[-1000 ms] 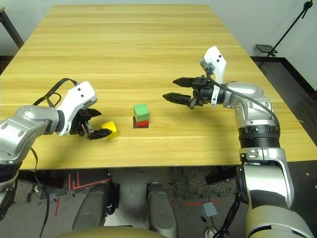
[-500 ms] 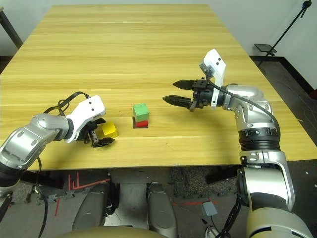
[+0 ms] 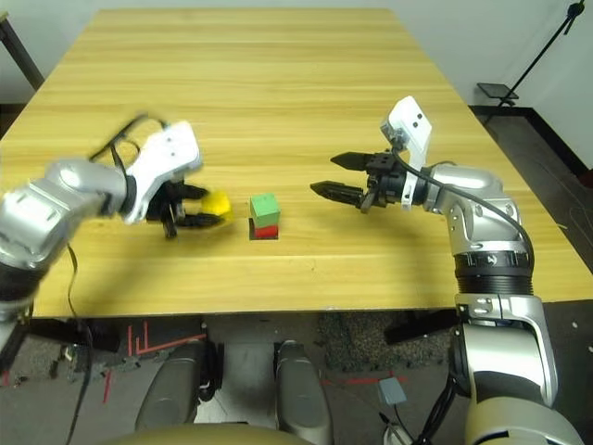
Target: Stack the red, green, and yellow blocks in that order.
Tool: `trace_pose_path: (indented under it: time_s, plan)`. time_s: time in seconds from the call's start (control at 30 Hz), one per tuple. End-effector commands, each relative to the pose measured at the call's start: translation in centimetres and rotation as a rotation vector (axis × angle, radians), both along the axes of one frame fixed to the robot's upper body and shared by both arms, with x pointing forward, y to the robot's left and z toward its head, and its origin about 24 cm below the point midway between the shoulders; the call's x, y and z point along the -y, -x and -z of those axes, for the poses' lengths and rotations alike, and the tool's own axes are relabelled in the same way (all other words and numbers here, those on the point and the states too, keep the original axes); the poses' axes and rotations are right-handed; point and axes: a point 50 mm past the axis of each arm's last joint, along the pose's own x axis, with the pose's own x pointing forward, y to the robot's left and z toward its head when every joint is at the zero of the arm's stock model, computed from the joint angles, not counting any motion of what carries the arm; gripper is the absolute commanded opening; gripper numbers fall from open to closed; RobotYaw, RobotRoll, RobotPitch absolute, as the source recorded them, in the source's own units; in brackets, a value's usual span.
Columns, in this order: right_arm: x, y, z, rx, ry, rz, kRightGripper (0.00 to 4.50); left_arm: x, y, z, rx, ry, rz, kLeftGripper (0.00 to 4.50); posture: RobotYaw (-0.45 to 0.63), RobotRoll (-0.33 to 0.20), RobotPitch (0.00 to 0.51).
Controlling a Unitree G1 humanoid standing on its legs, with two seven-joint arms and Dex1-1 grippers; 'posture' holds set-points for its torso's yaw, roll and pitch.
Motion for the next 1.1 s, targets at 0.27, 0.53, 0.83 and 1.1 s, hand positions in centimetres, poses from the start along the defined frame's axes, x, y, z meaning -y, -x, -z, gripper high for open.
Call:
trace_pose_path:
  time_s: [0.27,0.53,0.83,1.1]
  plan:
    - [0.4,1.0,1.0,-0.016,-0.021,0.027,4.5,4.7,-1.9,0.5,-0.108,-0.002,0.045,2.04,0.07,-0.004,0.082]
    - [0.6,1.5,1.2,-0.023,-0.025,0.047,4.5,5.3,-1.5,3.4,-0.126,-0.06,0.063,2.04,0.06,-0.005,0.086]
    - [0.6,1.5,1.4,-0.024,-0.032,0.053,4.5,5.3,-1.1,4.7,-0.13,-0.1,0.079,2.04,0.06,0.0,0.087]
    - [0.5,1.5,1.5,-0.025,-0.034,0.052,4.5,5.7,-1.3,4.2,-0.114,-0.084,0.075,2.04,0.06,0.003,0.085]
